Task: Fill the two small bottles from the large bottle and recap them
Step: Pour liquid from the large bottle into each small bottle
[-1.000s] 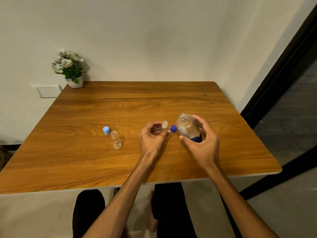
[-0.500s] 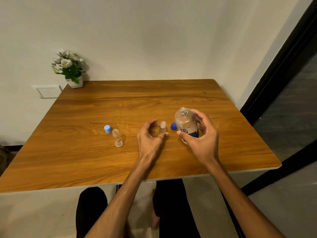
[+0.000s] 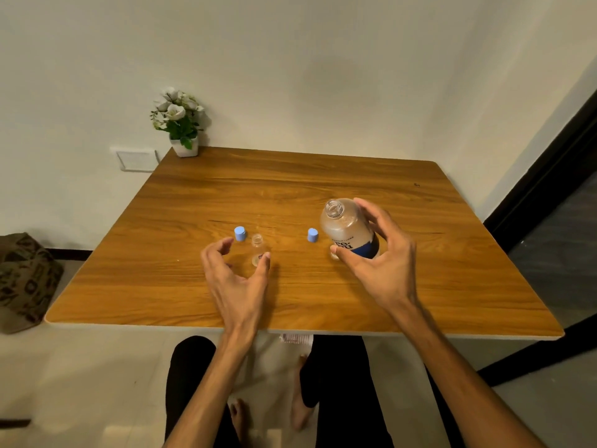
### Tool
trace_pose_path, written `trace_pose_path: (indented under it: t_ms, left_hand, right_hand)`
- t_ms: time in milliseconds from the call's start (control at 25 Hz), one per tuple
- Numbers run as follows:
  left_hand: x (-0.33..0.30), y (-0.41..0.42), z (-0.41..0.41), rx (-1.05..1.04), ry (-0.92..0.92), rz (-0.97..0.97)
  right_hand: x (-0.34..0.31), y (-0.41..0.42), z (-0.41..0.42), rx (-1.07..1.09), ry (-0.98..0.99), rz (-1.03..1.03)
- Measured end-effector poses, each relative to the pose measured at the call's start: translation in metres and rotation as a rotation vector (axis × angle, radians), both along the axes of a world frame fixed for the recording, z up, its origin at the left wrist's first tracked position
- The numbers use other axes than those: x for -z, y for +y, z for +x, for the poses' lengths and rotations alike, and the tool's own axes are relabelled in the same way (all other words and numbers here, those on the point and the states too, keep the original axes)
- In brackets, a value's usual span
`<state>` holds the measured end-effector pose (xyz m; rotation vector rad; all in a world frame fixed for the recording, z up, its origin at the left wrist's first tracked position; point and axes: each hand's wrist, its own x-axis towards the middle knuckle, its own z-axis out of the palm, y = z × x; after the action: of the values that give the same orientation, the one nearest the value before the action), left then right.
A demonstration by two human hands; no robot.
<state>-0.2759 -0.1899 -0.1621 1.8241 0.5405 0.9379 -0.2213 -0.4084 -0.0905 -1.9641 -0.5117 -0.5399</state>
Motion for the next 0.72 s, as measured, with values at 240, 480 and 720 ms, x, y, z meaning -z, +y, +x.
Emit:
trace_pose_path:
  t_ms: [240, 480, 720]
  left_hand:
    - [0.010, 0.014, 0.022, 0.119, 0.190, 0.012]
    - [-0.014, -0.001, 0.013, 0.210, 0.006, -0.072]
    - [-0.056, -0.031, 0.004, 0.358, -0.221, -0.122]
  right_hand:
    - [-0.004, 0.016, -0.003, -0.001, -0.082, -0.118]
    - [-0.017, 0.005, 0.008, 0.018, -0.217, -0.235]
    - [-0.051, -0.014, 0.023, 0.009, -0.388, -0.396]
